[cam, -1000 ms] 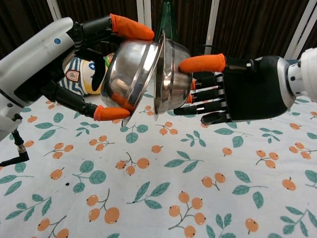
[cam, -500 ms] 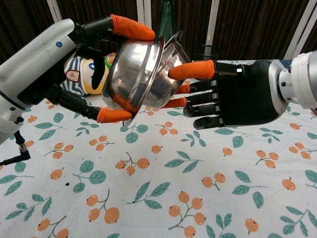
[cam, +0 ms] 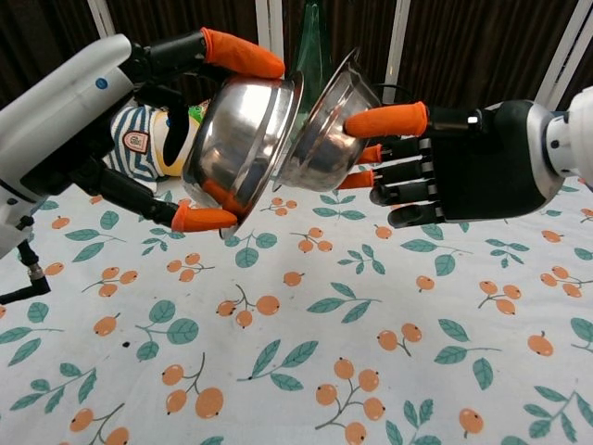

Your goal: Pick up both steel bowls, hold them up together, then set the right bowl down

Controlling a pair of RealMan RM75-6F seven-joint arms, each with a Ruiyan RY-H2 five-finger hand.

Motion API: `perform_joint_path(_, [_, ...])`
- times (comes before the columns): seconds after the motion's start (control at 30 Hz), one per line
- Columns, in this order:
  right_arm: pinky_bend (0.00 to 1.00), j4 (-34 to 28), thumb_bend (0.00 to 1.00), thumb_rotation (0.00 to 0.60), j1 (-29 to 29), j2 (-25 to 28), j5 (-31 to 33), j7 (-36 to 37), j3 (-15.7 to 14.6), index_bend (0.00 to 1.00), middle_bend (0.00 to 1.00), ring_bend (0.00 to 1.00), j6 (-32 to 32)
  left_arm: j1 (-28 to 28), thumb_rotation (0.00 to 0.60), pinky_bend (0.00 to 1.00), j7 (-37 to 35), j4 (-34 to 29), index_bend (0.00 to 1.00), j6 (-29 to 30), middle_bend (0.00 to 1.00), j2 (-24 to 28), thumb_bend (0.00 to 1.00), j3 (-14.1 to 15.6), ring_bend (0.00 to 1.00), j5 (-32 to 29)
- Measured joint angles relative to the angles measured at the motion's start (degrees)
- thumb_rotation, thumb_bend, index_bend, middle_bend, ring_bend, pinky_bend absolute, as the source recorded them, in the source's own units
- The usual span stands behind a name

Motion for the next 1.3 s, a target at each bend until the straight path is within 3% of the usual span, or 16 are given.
perform_joint_path(0.5, [0.74, 5.0, 0.34, 0.600, -3.4, 1.7, -2.7, 1.0, 0.8, 0.69, 0.64, 0.61, -6.4, -0.4, 0.600, 0.66, 1.2, -1.3, 0.46, 0.3, 0.60, 1.1, 0.35, -0.8, 0.49, 0.0])
perform_joint_path(0.97, [0.74, -2.5, 0.34, 0.600, -6.4, 2.7, -7.9, -0.2, 2.6, 0.69, 0.64, 0.61, -7.9, -1.1, 0.600, 0.66, 0.8, 1.1, 0.46, -0.9, 0.60, 0.0, 0.35, -1.4, 0.49, -1.3])
perform_joint_path(1.3, [0.74, -5.9, 0.34, 0.600, -6.0, 1.0, -8.8, -1.4, 1.3, 0.69, 0.64, 0.61, -4.3, -1.9, 0.600, 0.66, -0.3, 2.3, 0.46, -1.5, 0.60, -2.3, 0.35, -1.1, 0.49, -1.3])
